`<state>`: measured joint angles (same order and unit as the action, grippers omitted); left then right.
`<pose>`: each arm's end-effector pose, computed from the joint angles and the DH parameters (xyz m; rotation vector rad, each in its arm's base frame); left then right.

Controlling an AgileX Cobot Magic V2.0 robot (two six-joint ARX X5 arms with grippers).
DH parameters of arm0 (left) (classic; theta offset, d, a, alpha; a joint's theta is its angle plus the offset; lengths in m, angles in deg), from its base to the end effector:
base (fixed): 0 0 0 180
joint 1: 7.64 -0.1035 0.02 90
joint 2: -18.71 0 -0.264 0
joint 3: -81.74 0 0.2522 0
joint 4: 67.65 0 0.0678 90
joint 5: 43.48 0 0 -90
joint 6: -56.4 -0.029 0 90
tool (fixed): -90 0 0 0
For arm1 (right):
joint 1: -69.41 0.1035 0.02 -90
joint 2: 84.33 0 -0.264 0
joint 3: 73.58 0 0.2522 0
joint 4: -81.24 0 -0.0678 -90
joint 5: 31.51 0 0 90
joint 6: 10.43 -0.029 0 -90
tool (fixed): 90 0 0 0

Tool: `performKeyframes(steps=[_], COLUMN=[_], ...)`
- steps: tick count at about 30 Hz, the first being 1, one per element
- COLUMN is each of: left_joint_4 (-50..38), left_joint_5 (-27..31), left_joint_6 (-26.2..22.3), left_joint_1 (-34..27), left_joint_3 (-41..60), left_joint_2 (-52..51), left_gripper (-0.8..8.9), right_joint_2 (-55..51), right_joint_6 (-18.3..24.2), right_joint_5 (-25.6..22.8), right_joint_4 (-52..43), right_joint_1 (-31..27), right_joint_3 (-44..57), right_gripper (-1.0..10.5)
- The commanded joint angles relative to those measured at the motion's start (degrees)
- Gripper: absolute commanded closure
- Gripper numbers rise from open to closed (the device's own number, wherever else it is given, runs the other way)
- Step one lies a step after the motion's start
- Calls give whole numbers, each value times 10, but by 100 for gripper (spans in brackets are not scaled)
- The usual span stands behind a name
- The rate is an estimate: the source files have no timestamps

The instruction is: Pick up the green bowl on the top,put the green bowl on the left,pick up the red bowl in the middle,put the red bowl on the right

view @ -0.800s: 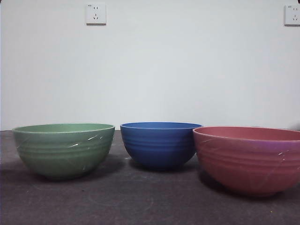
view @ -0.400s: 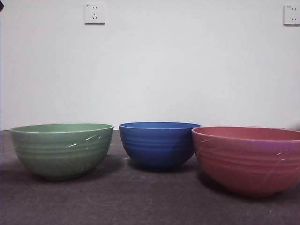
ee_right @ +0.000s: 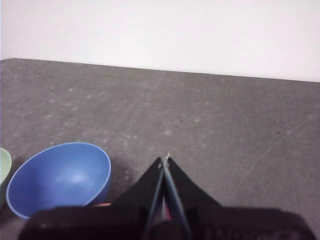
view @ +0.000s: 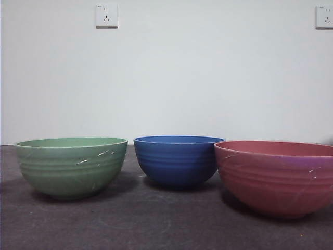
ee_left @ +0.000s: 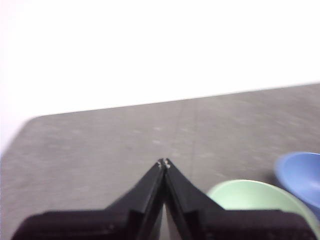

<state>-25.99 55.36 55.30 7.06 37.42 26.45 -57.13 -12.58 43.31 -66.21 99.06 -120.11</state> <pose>0.0563 -0.0102 0.2808 0.0373 0.0859 -0.1030 0.1049 0.0510 0.2857 -0.0510 0.2185 0.2473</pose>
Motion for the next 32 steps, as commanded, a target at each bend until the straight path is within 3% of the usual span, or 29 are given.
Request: performKeyframes(steps=[1, 9, 14, 32], left_joint_4=[-55, -149, -169, -135], left_joint_5=[-16, -136, -137, -134], left_joint_6=[-19, -14, 10, 11], left_joint_1=[-35, -82, -92, -100], left_joint_3=[73, 229, 272, 289], left_joint_2=[-32, -69, -69, -69], left_gripper=[817, 817, 817, 817], right_joint_2=[0, 0, 0, 0], right_joint_6=[-5, -5, -5, -5], right_joint_5=[-2, -2, -2, -2], right_joint_4=[6, 14, 14, 14], right_joint_1=[0, 0, 0, 0], right_joint_3=[3, 3, 3, 3], right_gripper=[963, 963, 963, 963])
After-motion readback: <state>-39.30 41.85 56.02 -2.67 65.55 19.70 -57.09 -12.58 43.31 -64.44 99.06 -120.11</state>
